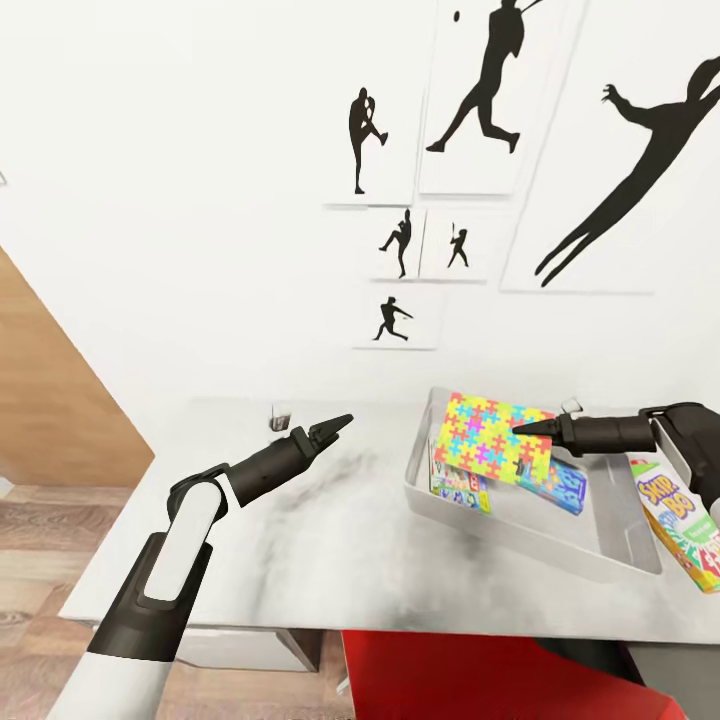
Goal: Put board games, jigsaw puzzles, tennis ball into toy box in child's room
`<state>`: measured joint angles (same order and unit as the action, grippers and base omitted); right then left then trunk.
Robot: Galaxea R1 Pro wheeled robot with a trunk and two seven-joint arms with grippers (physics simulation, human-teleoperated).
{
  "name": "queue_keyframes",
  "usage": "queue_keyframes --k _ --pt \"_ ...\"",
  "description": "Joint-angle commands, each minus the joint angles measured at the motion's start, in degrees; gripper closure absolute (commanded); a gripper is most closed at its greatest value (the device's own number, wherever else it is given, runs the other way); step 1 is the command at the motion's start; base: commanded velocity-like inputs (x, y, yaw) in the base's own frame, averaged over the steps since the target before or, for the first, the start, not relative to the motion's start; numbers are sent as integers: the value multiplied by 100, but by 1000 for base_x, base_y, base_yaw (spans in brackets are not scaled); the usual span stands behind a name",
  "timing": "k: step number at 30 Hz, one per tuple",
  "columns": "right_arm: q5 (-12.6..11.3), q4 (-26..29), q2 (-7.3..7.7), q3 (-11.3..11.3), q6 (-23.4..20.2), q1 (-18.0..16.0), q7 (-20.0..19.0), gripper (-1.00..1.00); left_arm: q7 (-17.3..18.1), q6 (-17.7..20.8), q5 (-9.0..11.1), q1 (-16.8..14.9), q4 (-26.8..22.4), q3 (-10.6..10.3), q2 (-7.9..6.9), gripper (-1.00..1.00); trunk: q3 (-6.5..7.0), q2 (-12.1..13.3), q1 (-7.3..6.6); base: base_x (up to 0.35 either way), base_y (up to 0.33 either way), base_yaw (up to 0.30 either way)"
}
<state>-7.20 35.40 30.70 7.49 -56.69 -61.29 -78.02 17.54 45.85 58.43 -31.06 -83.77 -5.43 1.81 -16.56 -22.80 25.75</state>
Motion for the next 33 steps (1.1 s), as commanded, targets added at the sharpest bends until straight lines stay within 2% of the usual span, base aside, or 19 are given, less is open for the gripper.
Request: queue_keyframes --k 1,33 --pt "-64 -2 9 37 -61 -7 1 100 12 29 2 -5 0 7 3 -100 -20 -12 3 0 0 0" --pt "-71 -17 -55 33 -53 -24 -3 100 12 29 1 -5 10 8 0 -100 -315 -12 3 0 0 0"
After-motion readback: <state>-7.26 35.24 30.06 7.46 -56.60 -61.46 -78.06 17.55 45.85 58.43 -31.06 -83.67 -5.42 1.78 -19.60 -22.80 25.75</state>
